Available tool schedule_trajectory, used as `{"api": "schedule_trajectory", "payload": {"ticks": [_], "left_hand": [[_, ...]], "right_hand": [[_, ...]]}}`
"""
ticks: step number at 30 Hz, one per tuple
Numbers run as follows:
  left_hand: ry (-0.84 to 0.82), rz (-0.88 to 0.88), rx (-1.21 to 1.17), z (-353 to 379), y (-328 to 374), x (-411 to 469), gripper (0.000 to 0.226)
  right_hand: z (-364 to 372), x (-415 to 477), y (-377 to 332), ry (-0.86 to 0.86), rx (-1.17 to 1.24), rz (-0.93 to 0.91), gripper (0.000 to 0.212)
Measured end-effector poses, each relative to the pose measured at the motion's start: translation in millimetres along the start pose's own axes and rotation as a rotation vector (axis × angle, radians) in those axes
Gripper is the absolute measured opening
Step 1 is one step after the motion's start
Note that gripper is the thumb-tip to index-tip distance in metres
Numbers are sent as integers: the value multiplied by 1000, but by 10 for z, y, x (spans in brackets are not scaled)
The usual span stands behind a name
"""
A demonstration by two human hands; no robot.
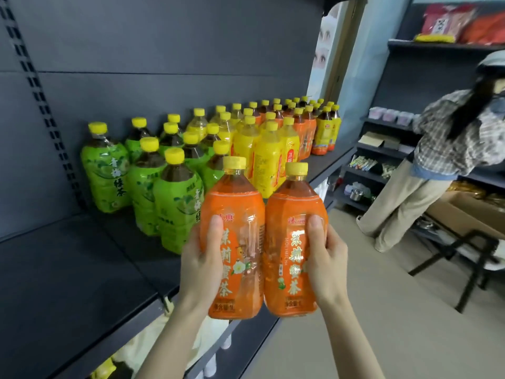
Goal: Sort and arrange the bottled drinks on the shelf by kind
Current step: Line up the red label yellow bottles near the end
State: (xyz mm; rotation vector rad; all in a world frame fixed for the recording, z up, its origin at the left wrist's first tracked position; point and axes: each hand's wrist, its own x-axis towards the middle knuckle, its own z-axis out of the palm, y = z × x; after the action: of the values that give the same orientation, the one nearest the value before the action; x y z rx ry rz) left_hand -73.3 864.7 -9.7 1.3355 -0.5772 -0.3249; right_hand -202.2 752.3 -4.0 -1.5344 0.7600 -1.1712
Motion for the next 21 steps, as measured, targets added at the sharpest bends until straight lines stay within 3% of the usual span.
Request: {"api": "schedule_trajectory", "payload": {"ticks": [13, 17, 21], "left_hand": [[-112, -10, -26, 1797, -485, 1194, 47], [-82, 5, -26, 2448, -694, 1444, 50], [-5, 7, 14, 3070, -831, 1671, 40]], "right_hand": [[-789, 1819, 624, 143, -28, 22, 41], [-1130, 2434, 875, 113, -28, 24, 46], [-1467, 3105, 1090, 31, -19, 12, 36]]}}
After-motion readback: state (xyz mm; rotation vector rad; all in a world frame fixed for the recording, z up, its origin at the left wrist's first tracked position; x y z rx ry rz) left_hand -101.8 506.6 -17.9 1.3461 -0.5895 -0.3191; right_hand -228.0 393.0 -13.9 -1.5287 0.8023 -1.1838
